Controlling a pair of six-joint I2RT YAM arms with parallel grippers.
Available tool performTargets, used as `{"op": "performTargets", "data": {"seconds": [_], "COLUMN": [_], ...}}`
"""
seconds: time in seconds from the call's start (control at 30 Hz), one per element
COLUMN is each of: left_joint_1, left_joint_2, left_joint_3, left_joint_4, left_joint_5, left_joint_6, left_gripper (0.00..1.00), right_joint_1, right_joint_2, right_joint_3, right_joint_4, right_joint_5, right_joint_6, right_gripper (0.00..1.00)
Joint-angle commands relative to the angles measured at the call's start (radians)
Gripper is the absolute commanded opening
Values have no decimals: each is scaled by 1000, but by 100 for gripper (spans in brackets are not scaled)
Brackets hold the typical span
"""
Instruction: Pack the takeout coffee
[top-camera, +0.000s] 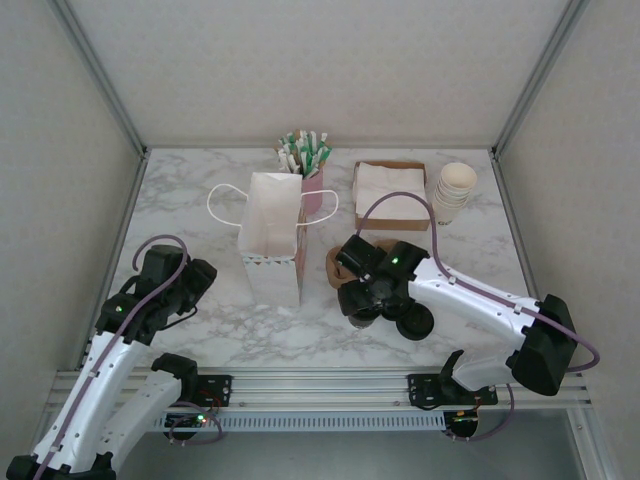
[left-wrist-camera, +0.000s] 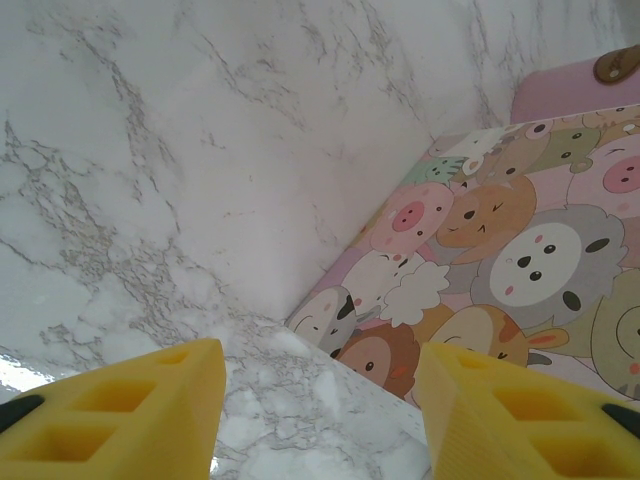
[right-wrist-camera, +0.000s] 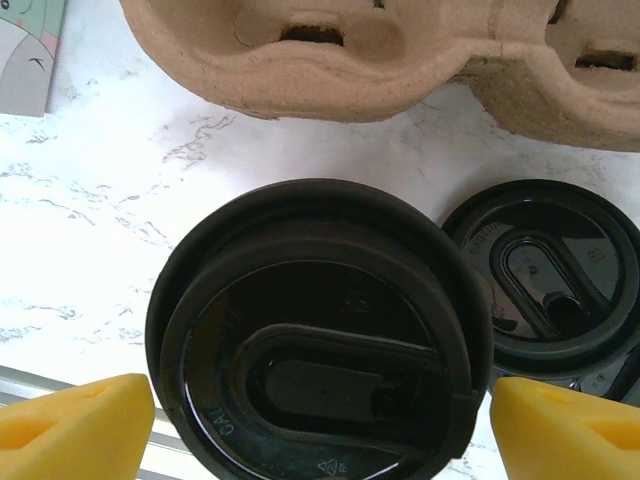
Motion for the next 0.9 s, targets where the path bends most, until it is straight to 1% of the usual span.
{"op": "performTargets", "data": {"seconds": [0.0,0.13,0.27,0.33,0.4,0.47,0.57,0.63,0.73,0.87], "left_joint_1": [-9,-8,-9,-9,-9,-9,-9,-10,-10,-11], "left_joint_2": [11,21,22,25,31,34,53,70,86,87], "left_joint_3": [30,42,63,74,89,103,138,168,201,231], "left_joint_4": [4,5,-1,-1,-6,-7,-16,-31,-40,-57], "left_joint_5": [-20,-24,-33,-41,-49,-53,-56,-59,-63,-83], "left_joint_6": [10,16,22,26,28,30,54,78,92,110], "left_gripper": [52,52,52,52,52,52,52,53,53,54], "right_joint_1": [3,4,-10,-41,-99,-178,-294,-334,-353,-353], "right_joint_2": [-14,-44,-125,-159,-182,-186,-147,-103,-20,93], "right_joint_3": [41,66,93,100,98,88,85,84,90,121], "right_joint_4": [-38,-36,-18,-8,2,22,52,77,119,152], "right_joint_5": [4,32,101,120,121,93,28,-2,-21,-22], "right_joint_6": [-14,-12,-13,-12,-14,-34,-84,-128,-197,-252], "right_gripper": [88,88,88,88,87,86,85,84,82,74]}}
